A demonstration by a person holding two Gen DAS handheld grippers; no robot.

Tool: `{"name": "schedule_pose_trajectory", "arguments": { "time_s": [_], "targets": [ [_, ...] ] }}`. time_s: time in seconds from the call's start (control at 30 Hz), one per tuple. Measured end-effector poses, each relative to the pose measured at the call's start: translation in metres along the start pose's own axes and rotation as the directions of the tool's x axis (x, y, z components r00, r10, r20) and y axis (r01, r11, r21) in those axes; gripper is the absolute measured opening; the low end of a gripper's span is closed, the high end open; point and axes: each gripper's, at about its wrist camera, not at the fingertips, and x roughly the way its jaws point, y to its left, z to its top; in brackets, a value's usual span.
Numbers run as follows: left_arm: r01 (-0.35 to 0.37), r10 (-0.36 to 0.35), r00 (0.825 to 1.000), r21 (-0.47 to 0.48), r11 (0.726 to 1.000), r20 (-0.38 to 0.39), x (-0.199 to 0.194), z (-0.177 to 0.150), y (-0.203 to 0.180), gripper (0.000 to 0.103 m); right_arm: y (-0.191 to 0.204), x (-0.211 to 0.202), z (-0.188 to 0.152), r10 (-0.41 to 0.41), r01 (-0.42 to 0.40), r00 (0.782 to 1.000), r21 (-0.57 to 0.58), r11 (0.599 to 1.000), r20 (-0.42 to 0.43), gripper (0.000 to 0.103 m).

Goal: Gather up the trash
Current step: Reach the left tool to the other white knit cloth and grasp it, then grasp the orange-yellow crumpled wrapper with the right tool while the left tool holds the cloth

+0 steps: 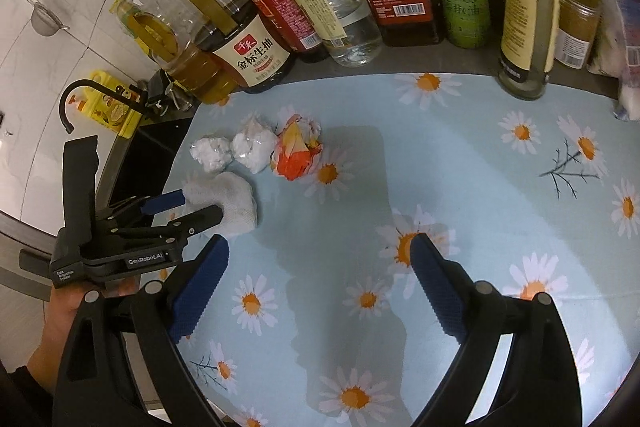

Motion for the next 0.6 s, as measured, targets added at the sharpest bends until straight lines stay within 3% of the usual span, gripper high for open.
{"name": "schedule_pose_trajectory", "arguments": {
  "time_s": [0.1,0.17,0.37,0.6],
  "targets": [
    [-0.012,0.012,1.0,0.01,1.0,0.002,0.006,0.002,-0.001,0.078,-0.003,0.005,0.005,0.004,-0.005,1.0,-0.007,1.0,-0.011,0.091],
    [-0.013,0.013,1.0,0.014,1.0,-0.006,0.011,0.001,-0.001,0.062,-0.004,0.009,0.009,0.008,-0.009,1.0,-0.013,1.0,-0.017,0.091],
    [0.015,-0.015,1.0,0.001,1.0,0.014,0.016,0.001,-0.001,0.044,-0.008,0.018,0.02,0.022,-0.023,0.999,-0.029,0.999,-0.037,0.091],
    [0.038,-0.037,0.999,-0.022,0.999,0.028,0.008,-0.003,0.001,0.031,-0.009,0.029,0.034,0.036,-0.038,0.998,-0.05,0.998,-0.054,0.091]
  ]
}}
